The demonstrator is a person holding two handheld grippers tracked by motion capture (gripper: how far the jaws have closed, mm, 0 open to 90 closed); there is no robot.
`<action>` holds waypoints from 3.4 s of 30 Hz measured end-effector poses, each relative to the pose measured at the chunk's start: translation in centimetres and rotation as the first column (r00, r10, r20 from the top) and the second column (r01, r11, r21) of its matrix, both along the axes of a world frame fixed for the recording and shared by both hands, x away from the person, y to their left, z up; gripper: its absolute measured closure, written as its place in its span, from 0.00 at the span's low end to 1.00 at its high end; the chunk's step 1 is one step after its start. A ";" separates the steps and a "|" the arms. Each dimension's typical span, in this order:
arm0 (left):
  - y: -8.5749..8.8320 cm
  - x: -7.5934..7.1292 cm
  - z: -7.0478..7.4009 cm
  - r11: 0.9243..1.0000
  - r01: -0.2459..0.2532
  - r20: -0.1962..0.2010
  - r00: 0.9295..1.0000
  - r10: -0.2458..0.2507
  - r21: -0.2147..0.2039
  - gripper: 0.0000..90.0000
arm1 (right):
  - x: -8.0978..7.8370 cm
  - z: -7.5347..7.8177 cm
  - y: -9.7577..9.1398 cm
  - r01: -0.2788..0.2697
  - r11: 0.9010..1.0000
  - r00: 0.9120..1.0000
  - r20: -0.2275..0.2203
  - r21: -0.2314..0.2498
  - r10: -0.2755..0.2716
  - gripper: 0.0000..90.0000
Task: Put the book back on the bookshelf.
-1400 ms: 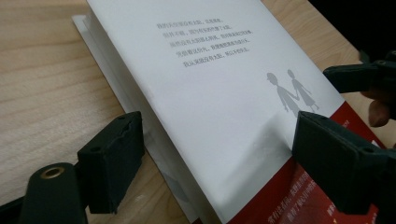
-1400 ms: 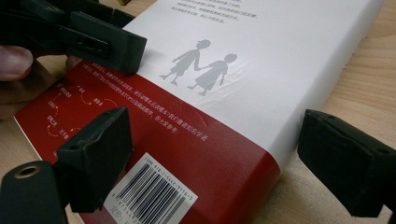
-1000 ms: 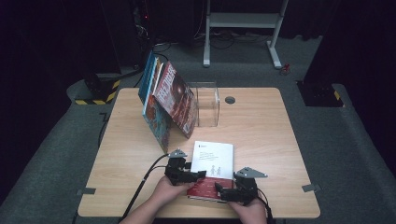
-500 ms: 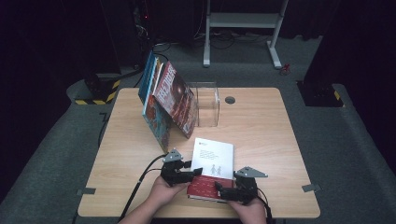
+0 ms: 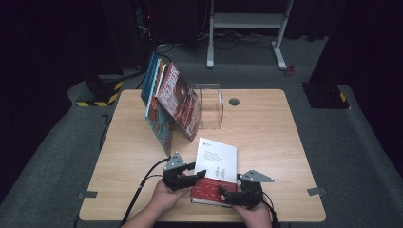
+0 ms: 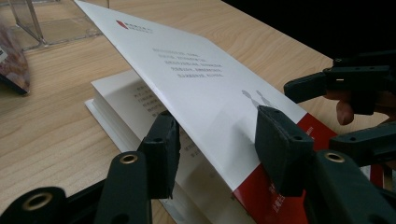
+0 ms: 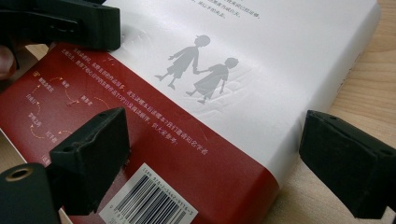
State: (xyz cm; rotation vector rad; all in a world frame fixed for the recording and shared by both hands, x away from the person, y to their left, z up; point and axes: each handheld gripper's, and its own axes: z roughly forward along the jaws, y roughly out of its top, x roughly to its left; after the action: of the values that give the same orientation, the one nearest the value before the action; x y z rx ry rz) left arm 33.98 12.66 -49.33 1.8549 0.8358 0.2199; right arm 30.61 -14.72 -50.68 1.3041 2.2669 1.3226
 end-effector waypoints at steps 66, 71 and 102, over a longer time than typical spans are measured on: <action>1.0 -3.3 1.9 0.999 0.037 0.225 0.973 -0.044 0.034 0.60 | 0.3 0.4 -0.1 0.015 0.996 1.000 -0.025 0.088 -0.013 0.08; 0.9 -3.2 1.8 0.999 0.033 0.223 0.974 -0.040 0.037 0.60 | 1.1 -0.1 -0.4 -0.012 0.987 0.996 -0.090 0.160 0.027 0.08; 1.0 -3.4 1.6 0.999 0.012 0.219 0.975 -0.019 0.030 0.60 | 3.9 -1.4 -1.2 -0.024 0.956 0.976 -0.200 0.294 0.086 0.08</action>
State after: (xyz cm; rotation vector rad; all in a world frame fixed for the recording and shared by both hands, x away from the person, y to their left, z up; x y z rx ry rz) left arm 30.60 13.71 -47.70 1.8234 0.6680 0.4208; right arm 34.53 -15.95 -52.08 1.5519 2.3258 1.6609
